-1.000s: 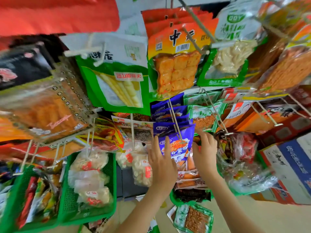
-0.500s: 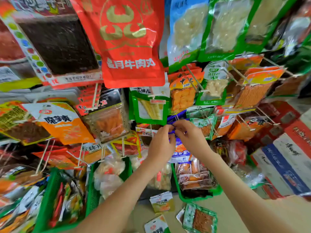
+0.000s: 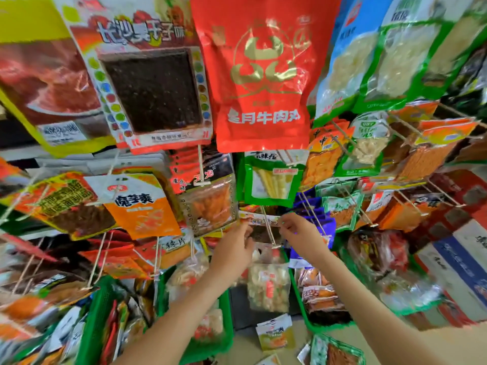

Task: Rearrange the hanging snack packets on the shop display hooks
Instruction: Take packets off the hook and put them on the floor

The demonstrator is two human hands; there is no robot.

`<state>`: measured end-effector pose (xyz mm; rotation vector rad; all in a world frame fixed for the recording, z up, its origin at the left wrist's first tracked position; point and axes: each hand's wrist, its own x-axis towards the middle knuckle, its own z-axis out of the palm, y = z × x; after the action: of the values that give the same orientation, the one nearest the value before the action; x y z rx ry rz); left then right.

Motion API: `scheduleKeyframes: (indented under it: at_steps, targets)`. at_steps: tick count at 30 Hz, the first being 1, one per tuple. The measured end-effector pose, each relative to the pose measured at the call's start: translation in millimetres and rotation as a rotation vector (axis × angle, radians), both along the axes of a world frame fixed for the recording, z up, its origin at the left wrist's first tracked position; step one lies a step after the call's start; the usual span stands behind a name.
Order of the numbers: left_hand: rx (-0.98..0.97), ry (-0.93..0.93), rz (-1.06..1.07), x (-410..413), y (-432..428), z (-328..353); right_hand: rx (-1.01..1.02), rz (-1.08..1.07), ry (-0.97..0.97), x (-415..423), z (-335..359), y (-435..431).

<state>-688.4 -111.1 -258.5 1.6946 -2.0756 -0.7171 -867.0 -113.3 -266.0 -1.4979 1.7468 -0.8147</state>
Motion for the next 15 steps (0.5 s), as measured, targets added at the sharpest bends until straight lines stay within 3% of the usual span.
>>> scheduleKeyframes:
  at_steps: [4, 8, 12, 15]
  targets:
    - [0.047, -0.03, 0.006, -11, -25, -53, 0.1, -0.029, 0.008, -15, -83, -34]
    - [0.034, -0.011, 0.03, -30, -48, -101, 0.128, -0.095, -0.113, -26, -139, -73]
    - [0.002, 0.004, 0.055, -39, -61, -133, 0.116, 0.026, -0.229, -26, -180, -108]
    - [-0.008, 0.024, 0.06, -40, -71, -150, 0.122, 0.093, -0.148, -23, -208, -133]
